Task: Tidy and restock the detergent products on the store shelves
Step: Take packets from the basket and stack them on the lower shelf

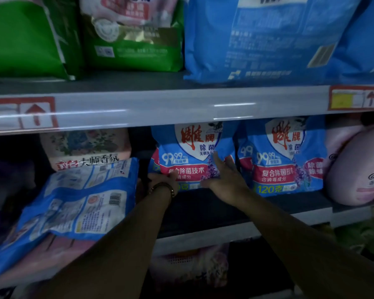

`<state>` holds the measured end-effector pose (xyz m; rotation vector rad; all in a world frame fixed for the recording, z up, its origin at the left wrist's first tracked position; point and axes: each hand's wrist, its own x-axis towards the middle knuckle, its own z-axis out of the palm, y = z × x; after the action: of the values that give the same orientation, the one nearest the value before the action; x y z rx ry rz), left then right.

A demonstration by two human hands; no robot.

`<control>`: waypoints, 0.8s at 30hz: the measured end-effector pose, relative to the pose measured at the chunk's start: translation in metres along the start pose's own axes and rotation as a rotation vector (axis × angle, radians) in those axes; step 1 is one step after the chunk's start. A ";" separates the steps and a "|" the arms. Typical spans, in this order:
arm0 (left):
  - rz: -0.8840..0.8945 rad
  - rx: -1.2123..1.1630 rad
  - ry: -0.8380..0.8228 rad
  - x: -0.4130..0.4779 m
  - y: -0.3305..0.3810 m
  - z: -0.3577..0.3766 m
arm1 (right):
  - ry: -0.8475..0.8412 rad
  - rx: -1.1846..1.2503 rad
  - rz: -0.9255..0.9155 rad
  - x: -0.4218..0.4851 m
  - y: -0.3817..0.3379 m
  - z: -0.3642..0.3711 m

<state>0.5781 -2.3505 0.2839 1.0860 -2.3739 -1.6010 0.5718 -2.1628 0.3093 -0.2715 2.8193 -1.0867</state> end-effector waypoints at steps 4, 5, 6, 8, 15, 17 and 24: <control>0.105 -0.066 0.073 -0.057 -0.009 -0.013 | 0.228 0.090 -0.099 -0.035 0.000 0.019; 0.186 -0.057 0.026 -0.074 -0.018 -0.019 | 0.268 0.103 -0.103 -0.045 -0.003 0.028; 0.270 -0.055 -0.018 -0.092 -0.029 -0.027 | 0.272 0.116 -0.112 -0.055 -0.008 0.037; 0.386 -0.125 -0.066 -0.123 -0.057 -0.044 | 0.226 0.112 -0.165 -0.076 -0.021 0.055; 0.174 -0.581 -0.115 -0.161 -0.137 -0.135 | 0.129 0.143 -0.336 -0.135 -0.091 0.103; 0.084 -0.639 -0.076 -0.160 -0.148 -0.160 | 0.072 0.055 -0.390 -0.146 -0.111 0.112; -0.053 -0.595 -0.113 -0.169 -0.168 -0.219 | -0.017 -0.392 -0.448 -0.147 -0.169 0.151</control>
<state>0.8842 -2.4555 0.2942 0.9477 -1.7268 -2.2251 0.7616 -2.3542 0.3170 -0.9769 3.0116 -0.5590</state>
